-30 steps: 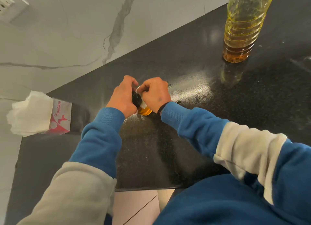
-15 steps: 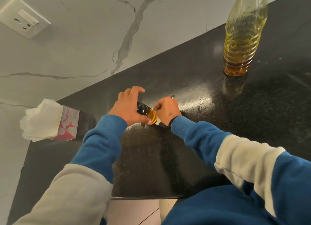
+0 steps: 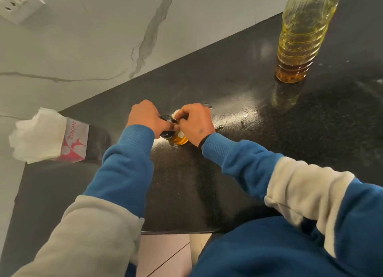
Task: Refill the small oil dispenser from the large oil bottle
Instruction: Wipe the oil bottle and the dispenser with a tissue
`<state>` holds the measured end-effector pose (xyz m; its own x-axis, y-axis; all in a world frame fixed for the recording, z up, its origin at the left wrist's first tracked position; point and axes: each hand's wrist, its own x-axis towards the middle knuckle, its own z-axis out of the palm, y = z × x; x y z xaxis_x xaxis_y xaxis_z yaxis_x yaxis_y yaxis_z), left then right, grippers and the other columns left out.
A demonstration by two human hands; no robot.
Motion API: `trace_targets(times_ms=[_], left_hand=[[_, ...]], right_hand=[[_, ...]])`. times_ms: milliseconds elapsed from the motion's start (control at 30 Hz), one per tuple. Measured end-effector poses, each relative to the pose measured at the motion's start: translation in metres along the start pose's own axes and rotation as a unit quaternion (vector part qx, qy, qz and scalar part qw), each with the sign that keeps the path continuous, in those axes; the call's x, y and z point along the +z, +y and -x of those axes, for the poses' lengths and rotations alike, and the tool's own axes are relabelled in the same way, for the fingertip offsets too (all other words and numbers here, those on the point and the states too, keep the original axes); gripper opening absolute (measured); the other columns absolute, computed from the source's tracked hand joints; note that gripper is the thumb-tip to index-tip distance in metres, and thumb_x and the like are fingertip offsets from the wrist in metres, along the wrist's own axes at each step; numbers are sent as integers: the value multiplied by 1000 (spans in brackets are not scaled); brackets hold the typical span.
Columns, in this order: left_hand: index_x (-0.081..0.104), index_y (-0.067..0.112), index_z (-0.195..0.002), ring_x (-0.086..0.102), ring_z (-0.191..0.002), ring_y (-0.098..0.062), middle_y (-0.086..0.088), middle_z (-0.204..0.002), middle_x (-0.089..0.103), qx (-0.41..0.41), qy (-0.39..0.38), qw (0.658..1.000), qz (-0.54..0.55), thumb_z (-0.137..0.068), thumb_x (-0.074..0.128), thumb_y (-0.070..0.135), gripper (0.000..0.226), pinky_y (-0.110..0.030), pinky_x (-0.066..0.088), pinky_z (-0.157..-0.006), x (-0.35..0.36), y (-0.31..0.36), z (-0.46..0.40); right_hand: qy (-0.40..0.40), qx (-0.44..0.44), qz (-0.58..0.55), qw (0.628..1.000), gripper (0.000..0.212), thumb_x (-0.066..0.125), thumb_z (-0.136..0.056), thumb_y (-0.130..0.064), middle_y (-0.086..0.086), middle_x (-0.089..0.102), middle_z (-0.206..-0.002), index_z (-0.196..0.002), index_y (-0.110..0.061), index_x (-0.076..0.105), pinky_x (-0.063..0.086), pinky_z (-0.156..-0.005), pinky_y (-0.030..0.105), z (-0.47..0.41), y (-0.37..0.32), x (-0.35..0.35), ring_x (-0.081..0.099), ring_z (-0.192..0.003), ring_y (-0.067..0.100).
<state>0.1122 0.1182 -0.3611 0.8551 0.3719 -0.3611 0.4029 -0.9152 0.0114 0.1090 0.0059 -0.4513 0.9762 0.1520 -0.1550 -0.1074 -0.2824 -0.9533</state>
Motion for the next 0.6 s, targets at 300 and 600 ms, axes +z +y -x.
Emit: trace_targets(times_ms=[300, 600], left_hand=[[74, 11, -102, 73, -69, -23, -9, -89, 75, 16, 5, 999, 44, -69, 90, 37, 46, -38, 63, -76, 4, -1, 4], [72, 14, -119, 69, -98, -26, -7, -116, 70, 51, -16, 998, 21, -60, 96, 22, 64, -42, 58, -92, -2, 7, 3]], right_hand=[[4, 29, 19, 999, 19, 64, -84, 3, 5, 74, -88, -82, -10, 78, 53, -83, 23, 1, 2, 1, 66, -84, 15], [-21, 39, 98, 994, 21, 63, -87, -1, 6, 74, -86, -79, -12, 78, 57, -87, 32, -1, 21, -2, 66, -83, 17]])
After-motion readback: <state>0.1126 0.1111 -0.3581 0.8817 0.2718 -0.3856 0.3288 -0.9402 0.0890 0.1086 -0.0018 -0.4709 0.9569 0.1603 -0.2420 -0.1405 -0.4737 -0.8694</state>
